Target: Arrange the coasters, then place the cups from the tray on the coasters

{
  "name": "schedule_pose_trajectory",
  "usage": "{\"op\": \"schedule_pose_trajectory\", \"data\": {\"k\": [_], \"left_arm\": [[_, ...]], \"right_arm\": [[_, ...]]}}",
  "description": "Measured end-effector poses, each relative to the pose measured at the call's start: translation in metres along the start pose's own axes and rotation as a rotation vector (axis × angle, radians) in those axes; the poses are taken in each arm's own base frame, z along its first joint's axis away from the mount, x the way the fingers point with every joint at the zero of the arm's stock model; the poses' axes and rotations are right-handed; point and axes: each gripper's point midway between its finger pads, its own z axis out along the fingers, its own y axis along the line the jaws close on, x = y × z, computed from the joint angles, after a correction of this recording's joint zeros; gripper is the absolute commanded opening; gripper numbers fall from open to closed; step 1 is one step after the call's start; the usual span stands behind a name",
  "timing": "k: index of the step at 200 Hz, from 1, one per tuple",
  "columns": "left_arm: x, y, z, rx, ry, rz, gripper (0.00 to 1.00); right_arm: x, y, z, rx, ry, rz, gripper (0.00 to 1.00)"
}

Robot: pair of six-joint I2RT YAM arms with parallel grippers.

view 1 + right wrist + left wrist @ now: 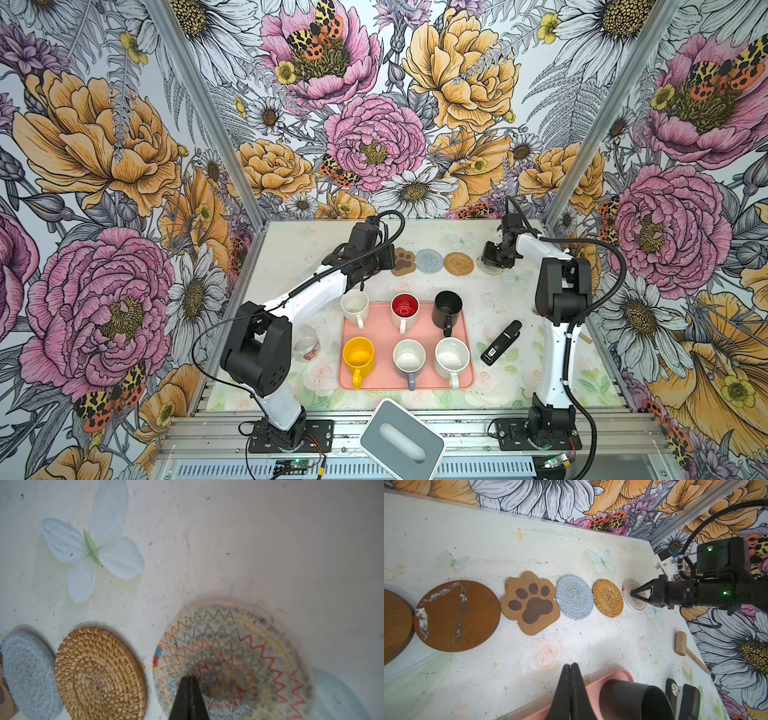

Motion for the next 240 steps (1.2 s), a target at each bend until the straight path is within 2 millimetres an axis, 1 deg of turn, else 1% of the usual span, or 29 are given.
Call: {"op": "schedule_pose_trajectory", "data": {"k": [56, 179, 213, 240], "left_arm": [[0.0, 0.0, 0.0, 0.0, 0.0, 0.0, 0.0], [0.001, 0.002, 0.0, -0.003, 0.003, -0.002, 0.0], [0.0, 0.006, 0.0, -0.011, -0.001, -0.007, 0.0], [0.0, 0.007, 0.0, -0.012, 0.0, -0.009, 0.0]], "right_arm": [[0.004, 0.01, 0.002, -0.023, 0.011, -0.009, 0.0], [0.003, 0.011, 0.002, -0.016, 0.018, -0.006, 0.0], [0.003, 0.01, 0.002, 0.011, 0.012, -0.014, 0.03], [0.001, 0.007, -0.004, 0.037, 0.004, -0.014, 0.03]]}}
